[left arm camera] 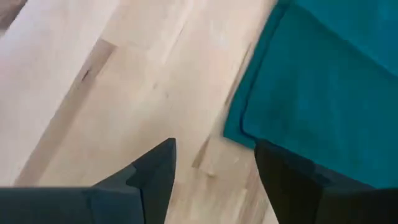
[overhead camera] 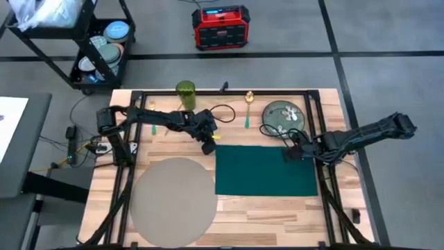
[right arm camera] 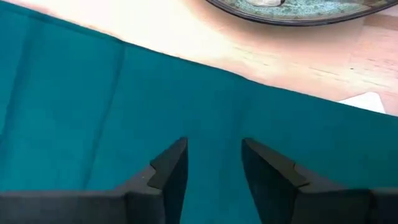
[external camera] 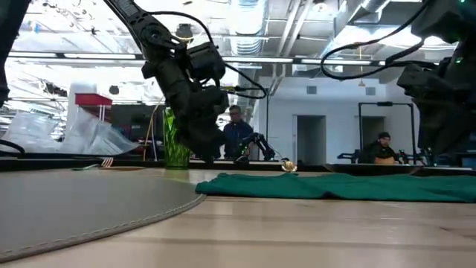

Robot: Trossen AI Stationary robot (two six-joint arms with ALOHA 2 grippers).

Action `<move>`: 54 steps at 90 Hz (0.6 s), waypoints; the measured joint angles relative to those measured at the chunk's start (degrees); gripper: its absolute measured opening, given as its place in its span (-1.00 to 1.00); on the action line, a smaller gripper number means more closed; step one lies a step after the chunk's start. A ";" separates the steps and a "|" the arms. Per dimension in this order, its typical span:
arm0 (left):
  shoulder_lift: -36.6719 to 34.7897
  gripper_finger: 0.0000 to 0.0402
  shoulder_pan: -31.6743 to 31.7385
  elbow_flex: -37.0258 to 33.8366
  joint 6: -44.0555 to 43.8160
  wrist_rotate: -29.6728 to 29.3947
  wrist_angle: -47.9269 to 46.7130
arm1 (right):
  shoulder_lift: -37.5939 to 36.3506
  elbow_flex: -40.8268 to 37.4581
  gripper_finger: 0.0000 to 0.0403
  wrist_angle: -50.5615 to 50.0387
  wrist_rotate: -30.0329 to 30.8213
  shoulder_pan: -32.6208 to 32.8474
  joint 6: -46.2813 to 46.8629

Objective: Set table place
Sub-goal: Fold the green napkin

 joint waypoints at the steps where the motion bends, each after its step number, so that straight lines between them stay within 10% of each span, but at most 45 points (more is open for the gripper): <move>1: 0.00 0.02 0.00 0.00 -0.29 0.00 0.15 | 0.00 0.00 -0.31 0.03 0.00 0.00 -0.01; 54: 9.46 0.02 -6.84 7.22 -3.57 -0.84 0.73 | 0.00 -0.02 -0.31 1.03 0.09 0.00 0.03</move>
